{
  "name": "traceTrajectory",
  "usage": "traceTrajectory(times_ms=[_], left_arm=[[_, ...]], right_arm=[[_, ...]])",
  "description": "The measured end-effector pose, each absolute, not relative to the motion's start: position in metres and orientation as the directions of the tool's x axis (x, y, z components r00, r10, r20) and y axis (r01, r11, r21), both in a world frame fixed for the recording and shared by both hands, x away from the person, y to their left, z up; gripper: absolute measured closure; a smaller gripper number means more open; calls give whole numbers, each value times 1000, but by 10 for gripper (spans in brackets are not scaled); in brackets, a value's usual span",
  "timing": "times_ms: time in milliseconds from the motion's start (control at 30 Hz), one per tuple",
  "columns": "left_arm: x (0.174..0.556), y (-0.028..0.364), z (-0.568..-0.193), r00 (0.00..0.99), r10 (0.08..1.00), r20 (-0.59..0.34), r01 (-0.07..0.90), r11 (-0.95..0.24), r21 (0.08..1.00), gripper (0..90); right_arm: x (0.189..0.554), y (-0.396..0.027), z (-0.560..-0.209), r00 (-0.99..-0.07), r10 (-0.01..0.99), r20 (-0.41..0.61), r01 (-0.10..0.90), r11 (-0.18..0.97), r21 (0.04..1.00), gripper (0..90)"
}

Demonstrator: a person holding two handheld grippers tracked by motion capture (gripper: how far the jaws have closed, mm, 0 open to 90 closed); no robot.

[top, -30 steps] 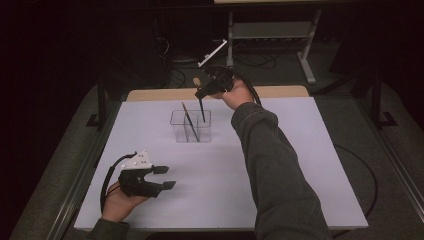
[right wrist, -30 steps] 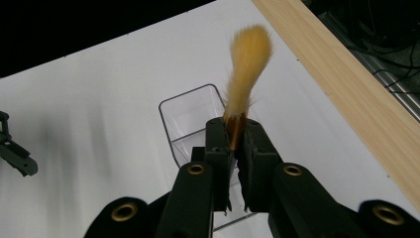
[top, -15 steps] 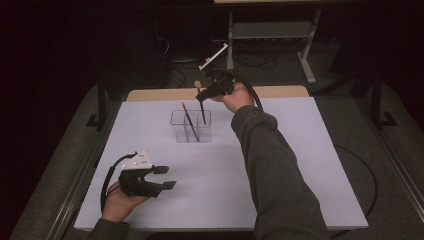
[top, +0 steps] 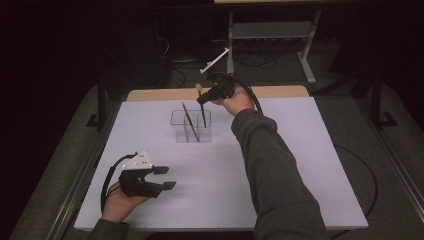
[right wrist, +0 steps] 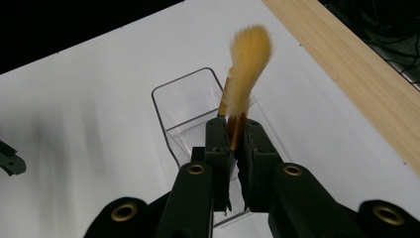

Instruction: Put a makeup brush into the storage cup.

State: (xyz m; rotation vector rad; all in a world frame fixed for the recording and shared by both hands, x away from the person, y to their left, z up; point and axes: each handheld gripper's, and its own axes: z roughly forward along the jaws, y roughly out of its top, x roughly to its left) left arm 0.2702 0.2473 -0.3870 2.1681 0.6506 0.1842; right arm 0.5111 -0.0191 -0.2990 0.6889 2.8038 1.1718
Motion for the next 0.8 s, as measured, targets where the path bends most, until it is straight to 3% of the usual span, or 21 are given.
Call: traceTrajectory(times_ms=[800], left_arm=[[270, 246, -388, 853, 513, -95, 394, -512, 763, 410]], right_arm=[[507, -22, -316, -891, 425, 159, 410, 606, 681, 824]])
